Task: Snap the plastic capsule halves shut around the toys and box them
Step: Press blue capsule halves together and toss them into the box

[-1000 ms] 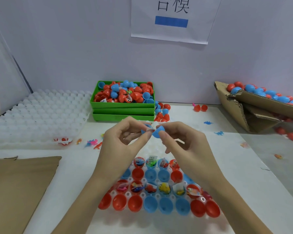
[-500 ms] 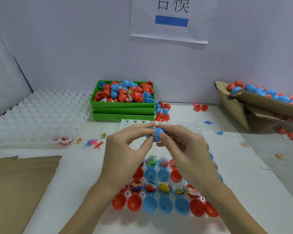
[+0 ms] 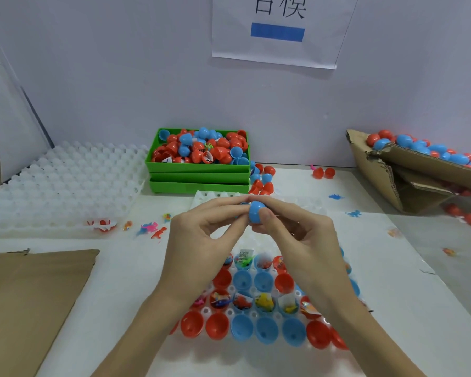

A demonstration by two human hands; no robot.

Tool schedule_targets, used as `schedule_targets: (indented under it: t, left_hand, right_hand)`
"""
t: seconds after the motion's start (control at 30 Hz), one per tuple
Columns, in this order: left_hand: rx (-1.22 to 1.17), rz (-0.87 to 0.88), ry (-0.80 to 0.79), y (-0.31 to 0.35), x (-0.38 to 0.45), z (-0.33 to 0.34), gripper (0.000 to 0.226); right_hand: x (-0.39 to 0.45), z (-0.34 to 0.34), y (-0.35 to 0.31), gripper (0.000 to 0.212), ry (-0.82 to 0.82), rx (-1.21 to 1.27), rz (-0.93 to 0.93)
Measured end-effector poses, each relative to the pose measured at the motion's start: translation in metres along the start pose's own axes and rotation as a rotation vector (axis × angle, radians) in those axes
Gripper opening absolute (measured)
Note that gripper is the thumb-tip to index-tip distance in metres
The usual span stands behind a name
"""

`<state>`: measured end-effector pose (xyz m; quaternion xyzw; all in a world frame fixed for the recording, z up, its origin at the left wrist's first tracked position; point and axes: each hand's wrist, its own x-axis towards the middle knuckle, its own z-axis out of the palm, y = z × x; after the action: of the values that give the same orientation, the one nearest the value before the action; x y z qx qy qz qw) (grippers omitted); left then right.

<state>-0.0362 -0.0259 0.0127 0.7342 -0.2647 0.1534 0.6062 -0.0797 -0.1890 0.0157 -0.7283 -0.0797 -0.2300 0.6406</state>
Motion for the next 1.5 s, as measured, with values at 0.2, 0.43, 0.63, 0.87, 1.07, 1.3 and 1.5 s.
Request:
schedule_targets:
  t: [0.2,0.43,0.63,0.87,1.07,1.3,1.5]
  left_hand:
    - [-0.111,-0.064,0.008,0.001,0.001,-0.003,0.021]
    - [-0.033,0.021,0.039,0.003,0.001,0.000,0.022]
    - [-0.227,-0.133,0.028,0.002,0.004,-0.008,0.017]
    - [-0.171,-0.043,-0.050,0.006,0.003,-0.007,0.025]
    - [-0.150,0.005,-0.051,0.001,0.003,-0.005,0.037]
    - [-0.177,0.056,-0.043,0.002,-0.003,0.006,0.045]
    - [0.053,0.134,0.064,0.003,-0.006,0.008,0.043]
  right_hand:
    - [-0.001,0.003,0.001,0.027,-0.036,0.005,-0.001]
    - [0.000,0.000,-0.001,0.025,-0.005,0.060,0.030]
    - [-0.002,0.005,-0.003,0.024,-0.035,0.016,-0.033]
    - [-0.002,0.005,-0.004,0.023,0.032,0.029,-0.024]
    - [-0.002,0.001,-0.009,0.024,0.021,0.034,-0.004]
    - [-0.006,0.006,-0.007,0.026,0.108,0.065,0.039]
    - [-0.014,0.017,-0.007,0.027,0.164,0.218,0.116]
